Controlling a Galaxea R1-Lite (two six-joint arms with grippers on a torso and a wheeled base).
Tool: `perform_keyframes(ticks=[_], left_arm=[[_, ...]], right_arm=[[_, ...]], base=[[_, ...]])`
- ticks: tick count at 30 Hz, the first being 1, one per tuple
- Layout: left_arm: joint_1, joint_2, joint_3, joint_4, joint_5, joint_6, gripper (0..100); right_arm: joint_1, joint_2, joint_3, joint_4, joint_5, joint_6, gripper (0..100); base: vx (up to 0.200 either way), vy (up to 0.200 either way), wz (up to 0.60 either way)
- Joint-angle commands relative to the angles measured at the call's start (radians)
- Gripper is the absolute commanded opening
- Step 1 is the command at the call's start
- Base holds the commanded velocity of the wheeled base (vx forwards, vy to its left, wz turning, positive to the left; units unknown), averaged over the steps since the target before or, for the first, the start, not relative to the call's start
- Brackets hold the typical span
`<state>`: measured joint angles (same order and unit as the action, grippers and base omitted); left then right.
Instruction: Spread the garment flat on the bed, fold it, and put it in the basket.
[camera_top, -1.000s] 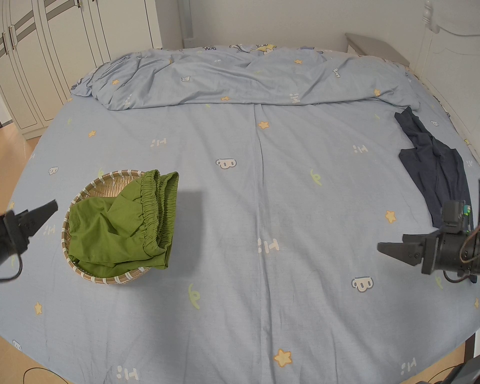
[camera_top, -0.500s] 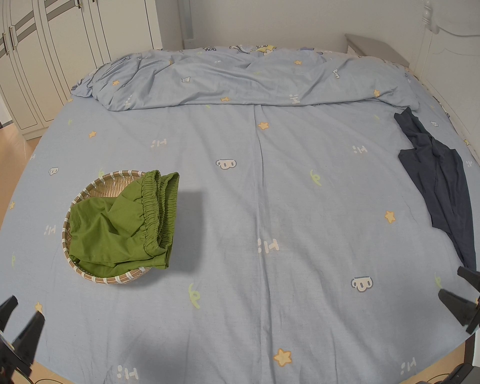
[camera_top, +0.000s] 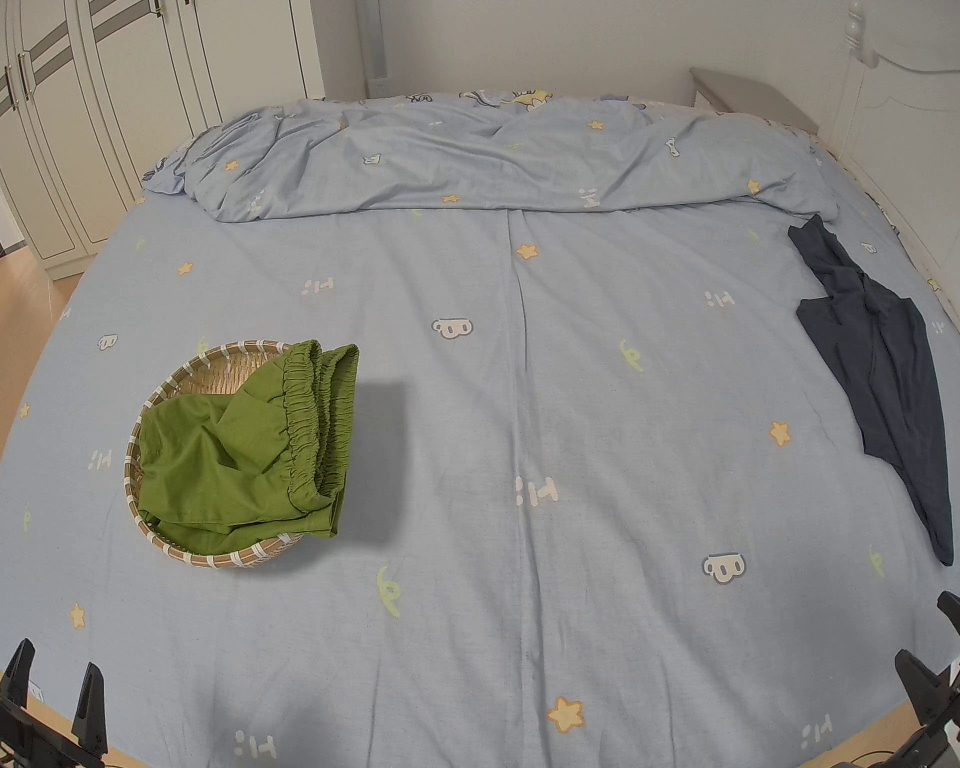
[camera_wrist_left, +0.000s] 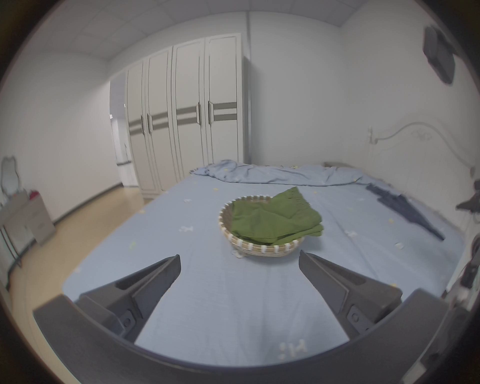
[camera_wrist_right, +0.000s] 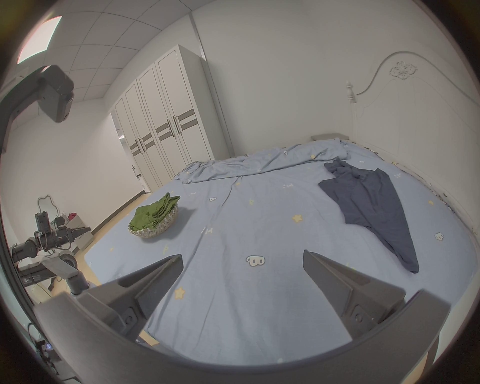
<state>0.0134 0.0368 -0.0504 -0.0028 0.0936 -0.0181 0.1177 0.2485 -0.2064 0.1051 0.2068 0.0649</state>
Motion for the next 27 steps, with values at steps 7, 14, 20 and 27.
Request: perform_keyframes(ticks=[7, 14, 20, 27], left_arm=[[-0.007, -0.037, 0.041, -0.017, -0.052, 0.113, 100], [-0.01, -0.037, 0.05, -0.003, -0.055, 0.023, 100], [-0.009, -0.037, 0.05, 0.003, -0.057, 0.015, 100], [-0.007, -0.037, 0.049, 0.001, -0.064, 0.013, 100]], right_arm=[[-0.119, -0.249, 0.131, 0.016, -0.109, -0.054, 100], [-0.121, -0.249, 0.203, -0.111, -0.257, -0.045, 100], [-0.118, -0.249, 0.203, -0.099, -0.247, -0.05, 100], [-0.119, -0.249, 0.203, -0.101, -0.218, -0.053, 100]], base=[[0.0, 0.0, 0.0], [0.0, 0.0, 0.0], [0.0, 0.0, 0.0], [0.0, 0.0, 0.0]])
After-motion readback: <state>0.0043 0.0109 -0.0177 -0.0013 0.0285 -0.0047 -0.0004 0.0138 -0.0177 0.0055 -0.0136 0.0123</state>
